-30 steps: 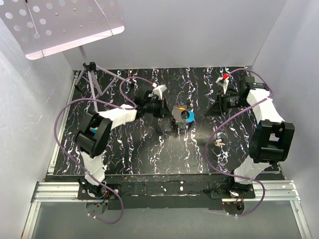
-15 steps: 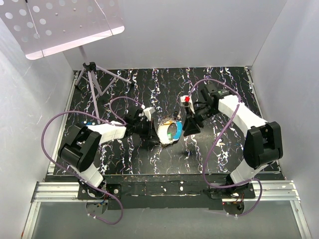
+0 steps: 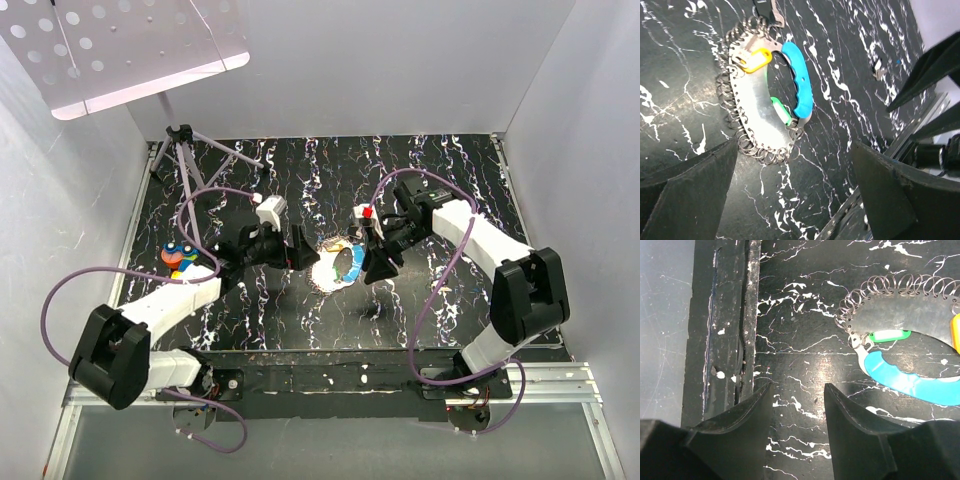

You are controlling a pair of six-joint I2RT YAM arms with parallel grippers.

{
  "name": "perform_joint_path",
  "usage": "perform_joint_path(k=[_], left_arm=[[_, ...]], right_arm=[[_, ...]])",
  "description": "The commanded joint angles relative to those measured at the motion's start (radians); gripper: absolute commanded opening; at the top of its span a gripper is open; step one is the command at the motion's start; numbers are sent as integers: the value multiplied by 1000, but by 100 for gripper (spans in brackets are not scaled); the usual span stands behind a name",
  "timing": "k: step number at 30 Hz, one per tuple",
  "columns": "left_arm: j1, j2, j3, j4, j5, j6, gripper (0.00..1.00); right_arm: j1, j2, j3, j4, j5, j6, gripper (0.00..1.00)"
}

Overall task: Put the keys on the keyring
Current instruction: Move the keyring to the center of the board.

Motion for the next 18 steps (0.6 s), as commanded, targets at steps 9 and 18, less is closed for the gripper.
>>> perform_joint_path(k=[9,18], left_arm=[[101,118,-46,129,163,-171,79],[71,207,29,-4,78,-99,63]], right_arm=[[-40,-55,98,2,115,140,54],[-89,-71,70,15,47,138,54]])
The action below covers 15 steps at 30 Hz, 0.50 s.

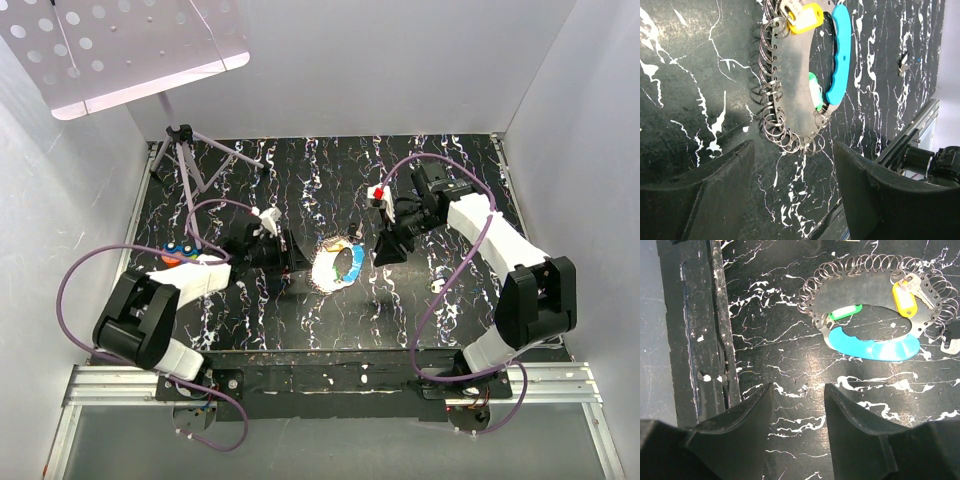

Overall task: Put the keys on the keyring
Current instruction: Move the keyring to the center of the board.

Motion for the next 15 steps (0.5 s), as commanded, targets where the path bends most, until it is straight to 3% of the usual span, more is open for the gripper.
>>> perform_joint_path(k=[1,9,12,15], left_arm=[[-37,16,104,-140,-68,93,62],[-36,-149,198,-309,-220,334,65],[-1,-180,207,-320,-183,348,64],[48,-208,207,-337,-113,333,64]], right_arm=[[-7,-28,0,10,-61,8,54],[-7,-59,-21,64,-144,28,54],[7,-54,-9,69,-167,-34,53],[53,13,135,-36,-98,-92,54]])
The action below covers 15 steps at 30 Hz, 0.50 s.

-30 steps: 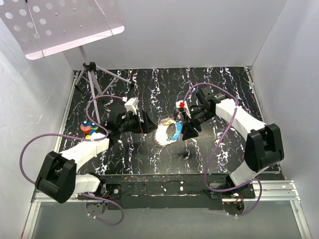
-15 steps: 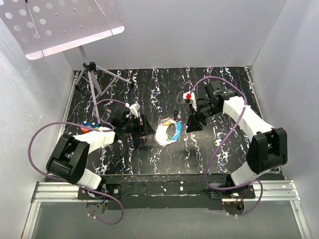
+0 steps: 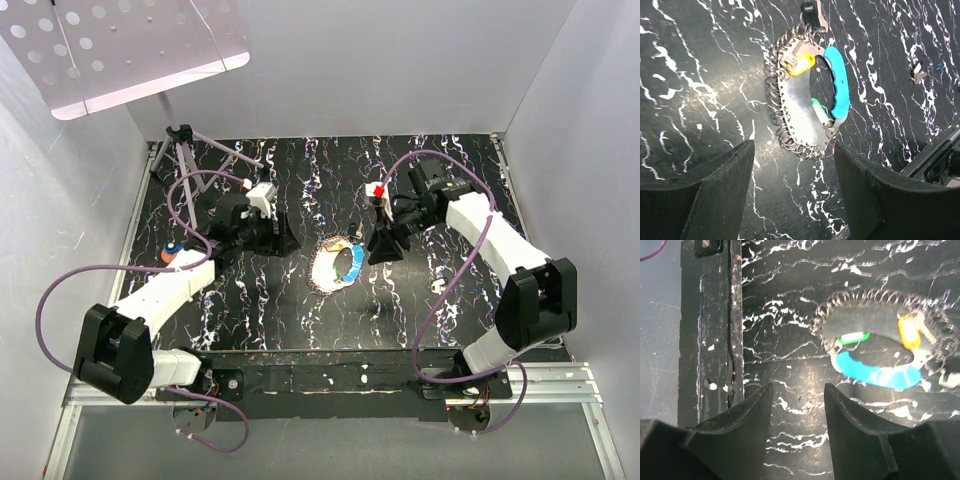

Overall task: Put the keys on the keyring
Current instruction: Move the keyring to the center of the board.

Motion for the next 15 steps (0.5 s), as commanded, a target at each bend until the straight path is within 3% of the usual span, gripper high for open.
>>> perform_joint_path(k=[1,3,7,12,15], left_arm=[[72,-61,18,-52,64,34,64],[104,-118,-2,-54,75,16,64],[159,-267,-59,-55,76,0,66],[188,-397,-131,-57,64,22,80],[190,-405,-100,-132,40,62,82]], right_arm=[[65,78,240,-98,26,-39,54],[92,138,321,-95,21,92,52],[160,190,253,162,36,436,51],[235,309,318,198,129,579,50],[266,405,401,167,187,609,49]])
